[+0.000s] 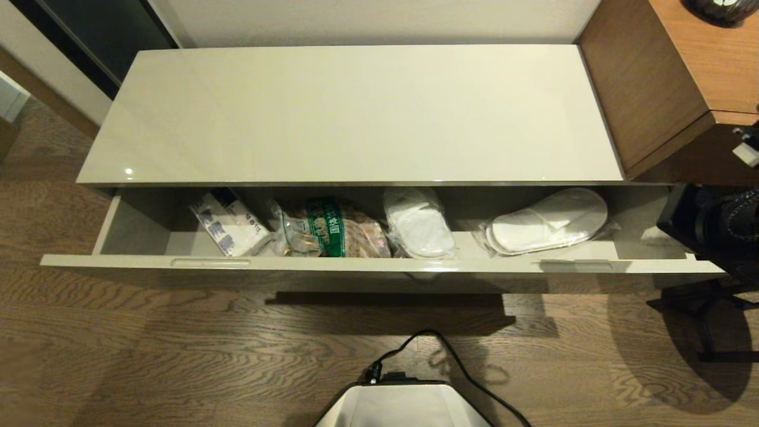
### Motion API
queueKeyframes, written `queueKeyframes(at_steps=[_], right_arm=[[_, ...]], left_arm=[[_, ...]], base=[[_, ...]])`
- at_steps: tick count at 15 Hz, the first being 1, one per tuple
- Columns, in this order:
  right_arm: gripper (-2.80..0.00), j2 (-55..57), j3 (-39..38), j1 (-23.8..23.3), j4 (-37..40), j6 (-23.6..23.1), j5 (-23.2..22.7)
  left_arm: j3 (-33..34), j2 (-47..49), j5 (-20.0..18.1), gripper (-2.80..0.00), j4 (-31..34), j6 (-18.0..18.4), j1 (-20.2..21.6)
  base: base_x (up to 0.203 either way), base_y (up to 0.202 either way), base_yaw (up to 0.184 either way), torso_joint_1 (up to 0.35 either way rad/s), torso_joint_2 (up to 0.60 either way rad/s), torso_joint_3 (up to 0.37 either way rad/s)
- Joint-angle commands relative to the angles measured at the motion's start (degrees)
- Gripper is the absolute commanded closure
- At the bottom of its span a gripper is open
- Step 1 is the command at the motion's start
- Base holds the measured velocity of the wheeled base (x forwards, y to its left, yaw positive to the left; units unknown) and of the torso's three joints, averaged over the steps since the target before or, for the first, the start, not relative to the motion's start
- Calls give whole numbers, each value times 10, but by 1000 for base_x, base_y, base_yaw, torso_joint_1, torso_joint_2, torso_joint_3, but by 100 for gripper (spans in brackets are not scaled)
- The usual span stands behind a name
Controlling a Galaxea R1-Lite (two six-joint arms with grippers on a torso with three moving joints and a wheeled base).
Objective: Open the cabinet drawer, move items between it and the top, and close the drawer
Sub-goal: Close the drawer
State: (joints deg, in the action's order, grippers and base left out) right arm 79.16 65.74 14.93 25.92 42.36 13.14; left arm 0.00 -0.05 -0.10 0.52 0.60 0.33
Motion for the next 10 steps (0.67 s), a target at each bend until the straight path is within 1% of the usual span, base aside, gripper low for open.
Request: queueKeyframes(at_steps=[1,3,5,10], right_arm=[[0,29,-54,0,-5,4,0],[0,69,-82,-1,-24,9,-2],[0,107,-88,-2,-53,10,-1],[0,170,-66,-9,-134,23,1]], left_arm=[[0,0,0,0,0,0,0],[0,0,0,0,0,0,0],[0,0,0,0,0,0,0],[0,0,0,0,0,0,1]], base=[[0,0,0,0,0,0],[0,0,0,0,0,0],[0,0,0,0,0,0],[0,0,0,0,0,0]])
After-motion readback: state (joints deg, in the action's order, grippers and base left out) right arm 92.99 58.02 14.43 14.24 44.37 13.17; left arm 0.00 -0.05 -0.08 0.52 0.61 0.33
